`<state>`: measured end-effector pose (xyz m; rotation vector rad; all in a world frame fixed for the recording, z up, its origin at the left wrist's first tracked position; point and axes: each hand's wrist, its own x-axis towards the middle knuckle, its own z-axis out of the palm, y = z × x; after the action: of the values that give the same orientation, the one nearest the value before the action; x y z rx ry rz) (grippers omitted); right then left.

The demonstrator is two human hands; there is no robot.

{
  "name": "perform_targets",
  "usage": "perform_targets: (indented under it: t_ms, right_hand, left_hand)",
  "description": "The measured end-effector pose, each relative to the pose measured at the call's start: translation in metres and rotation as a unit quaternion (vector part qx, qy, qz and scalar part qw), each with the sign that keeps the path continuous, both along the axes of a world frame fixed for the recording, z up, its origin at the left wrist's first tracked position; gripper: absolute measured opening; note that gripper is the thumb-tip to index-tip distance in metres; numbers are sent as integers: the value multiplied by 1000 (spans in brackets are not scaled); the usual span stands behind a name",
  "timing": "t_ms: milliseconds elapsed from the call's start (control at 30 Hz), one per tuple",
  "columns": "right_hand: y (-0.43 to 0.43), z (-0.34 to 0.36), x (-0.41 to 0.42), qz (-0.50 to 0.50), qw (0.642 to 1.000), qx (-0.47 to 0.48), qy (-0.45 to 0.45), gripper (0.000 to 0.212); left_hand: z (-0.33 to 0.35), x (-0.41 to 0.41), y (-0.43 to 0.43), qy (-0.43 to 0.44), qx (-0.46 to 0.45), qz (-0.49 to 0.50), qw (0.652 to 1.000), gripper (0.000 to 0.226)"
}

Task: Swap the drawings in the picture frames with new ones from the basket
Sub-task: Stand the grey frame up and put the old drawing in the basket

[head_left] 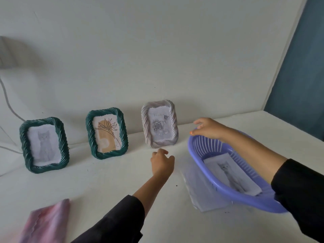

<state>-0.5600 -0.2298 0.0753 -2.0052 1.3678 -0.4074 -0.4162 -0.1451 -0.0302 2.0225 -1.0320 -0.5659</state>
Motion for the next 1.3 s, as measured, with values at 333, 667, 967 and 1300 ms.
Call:
perform_targets:
  t_ms: [333,667,967,1300]
  right_hand:
    - [78,-30,-66,106,990,78,57,67]
    - [114,-35,-90,141,990,0,20,50]
    - [116,-36,-90,149,988,19,-28,41]
    - [113,-42,-92,153,987,30,-27,42]
  left_hand:
    - [-8,-64,44,-139,137,-42,980,45]
    - [-4,-89,38,-93,174,-16,980,47]
    - [5,-85,27,210,119,28,970,52]
    - [30,-51,41,224,92,46,969,23]
